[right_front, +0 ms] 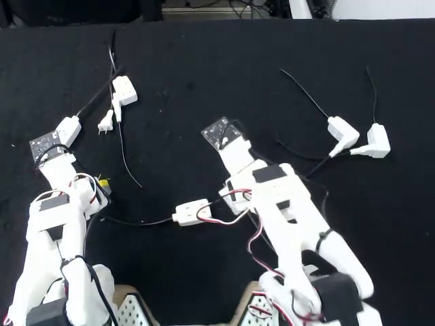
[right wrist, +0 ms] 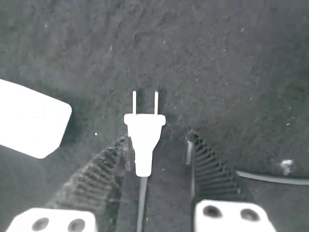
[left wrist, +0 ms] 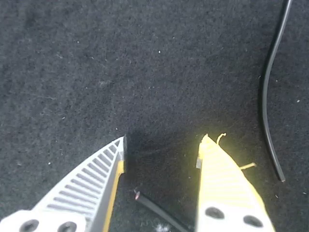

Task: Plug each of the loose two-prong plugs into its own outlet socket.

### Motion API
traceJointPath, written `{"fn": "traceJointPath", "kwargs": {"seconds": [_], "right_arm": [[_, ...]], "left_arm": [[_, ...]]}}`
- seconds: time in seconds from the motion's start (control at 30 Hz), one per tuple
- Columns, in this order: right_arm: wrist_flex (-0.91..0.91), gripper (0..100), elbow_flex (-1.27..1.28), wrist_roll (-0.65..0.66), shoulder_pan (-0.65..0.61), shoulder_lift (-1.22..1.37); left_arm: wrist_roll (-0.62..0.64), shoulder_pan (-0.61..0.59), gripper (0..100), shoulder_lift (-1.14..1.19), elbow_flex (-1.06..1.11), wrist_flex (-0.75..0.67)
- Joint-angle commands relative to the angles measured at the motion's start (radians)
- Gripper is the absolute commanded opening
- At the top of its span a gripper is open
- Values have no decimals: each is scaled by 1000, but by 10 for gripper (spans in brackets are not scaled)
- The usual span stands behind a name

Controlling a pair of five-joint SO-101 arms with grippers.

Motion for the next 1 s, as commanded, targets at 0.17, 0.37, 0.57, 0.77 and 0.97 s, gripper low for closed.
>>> {"fn": "traceJointPath", "kwargs": {"seconds": [0.17, 0.37, 0.57, 0.77, 0.97], "right_arm": [[-51, 177, -44, -2, -12, 142], [57, 177, -114, -3, -8, 140], [155, 177, -156, -6, -5, 22], [26, 177, -94, -6, -5, 4], [-87, 177, -33, -6, -6, 90]], "left_arm": [[9, -10, 245, -21, -16, -11], [8, -10, 245, -21, -16, -11], [9, -10, 245, -21, -16, -12], [9, -10, 245, -21, -16, -11], [9, -10, 245, -21, -16, -11]]}}
